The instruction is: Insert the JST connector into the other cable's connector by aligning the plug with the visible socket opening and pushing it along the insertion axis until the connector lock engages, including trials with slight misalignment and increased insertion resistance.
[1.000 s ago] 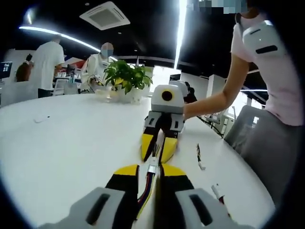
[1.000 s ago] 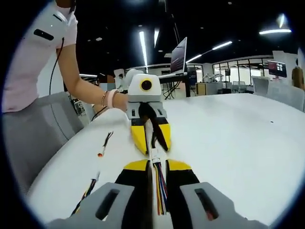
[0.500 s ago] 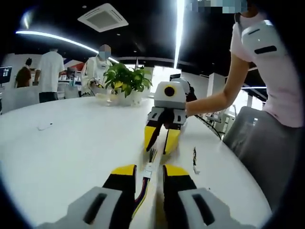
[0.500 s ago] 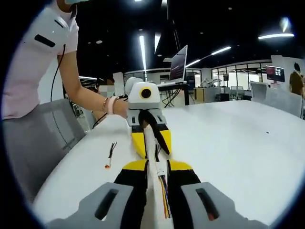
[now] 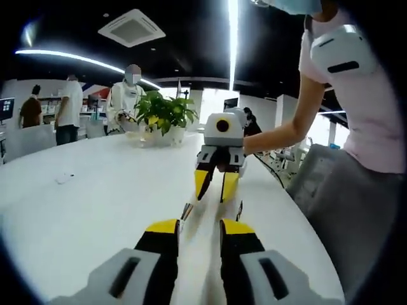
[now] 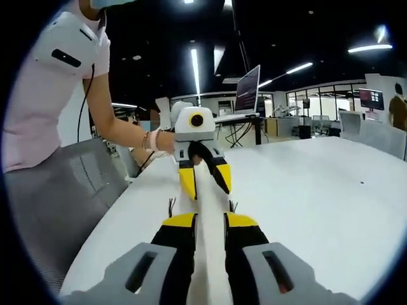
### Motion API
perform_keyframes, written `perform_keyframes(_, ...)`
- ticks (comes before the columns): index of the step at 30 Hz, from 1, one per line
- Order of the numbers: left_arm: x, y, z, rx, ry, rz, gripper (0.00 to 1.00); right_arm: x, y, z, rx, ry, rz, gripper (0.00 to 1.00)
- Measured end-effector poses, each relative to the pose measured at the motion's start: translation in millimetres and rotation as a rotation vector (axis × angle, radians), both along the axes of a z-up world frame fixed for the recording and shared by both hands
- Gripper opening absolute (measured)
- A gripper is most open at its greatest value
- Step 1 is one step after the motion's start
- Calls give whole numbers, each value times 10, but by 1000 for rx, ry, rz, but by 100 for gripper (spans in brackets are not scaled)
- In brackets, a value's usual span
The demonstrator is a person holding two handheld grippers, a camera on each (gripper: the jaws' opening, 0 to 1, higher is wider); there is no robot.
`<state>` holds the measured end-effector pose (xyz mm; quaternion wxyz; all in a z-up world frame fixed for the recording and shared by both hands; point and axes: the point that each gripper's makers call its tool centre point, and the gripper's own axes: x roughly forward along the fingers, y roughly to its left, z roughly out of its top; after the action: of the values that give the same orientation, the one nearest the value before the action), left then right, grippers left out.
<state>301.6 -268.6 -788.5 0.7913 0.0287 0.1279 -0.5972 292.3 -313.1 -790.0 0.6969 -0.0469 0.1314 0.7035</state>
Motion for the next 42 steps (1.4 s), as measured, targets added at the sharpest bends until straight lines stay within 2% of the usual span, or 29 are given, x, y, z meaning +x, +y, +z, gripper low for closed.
perform_keyframes(6,-201,56,-53,32,17,10,20,-140,-68,-49,-21,27,-3,17)
perform_keyframes(7,-222,54,-62,27,26,16,21,-152,-80,-76,-37,15,-7,16)
perform_keyframes(9,-279,23,-61,-22,71,35,23,-178,-106,-147,-66,12,-9,17)
perform_keyframes(14,-391,-23,-206,19,92,31,26,-266,-146,-200,-69,27,-8,21)
perform_keyframes(17,-433,-55,-295,43,106,25,31,-334,-166,-278,-103,27,5,21)
perform_keyframes(23,-514,-128,-321,8,144,31,30,-407,-219,-446,-141,45,25,19)
perform_keyframes(25,-569,-173,-386,46,141,24,29,-441,-223,-481,-151,46,34,19)
perform_keyframes(29,-633,-182,-443,72,132,16,25,-472,-216,-498,-157,23,33,13)
perform_keyframes(34,-632,-204,-433,67,115,15,22,-478,-223,-519,-161,-6,31,11)
perform_keyframes(37,-667,-237,-437,68,92,-6,17,-480,-228,-535,-164,-11,29,5)
perform_keyframes(40,-678,-258,-463,76,80,-13,15,-487,-224,-544,-171,-19,26,7)
perform_keyframes(42,-677,-253,-467,73,79,-12,13,-491,-211,-542,-166,-23,20,12)
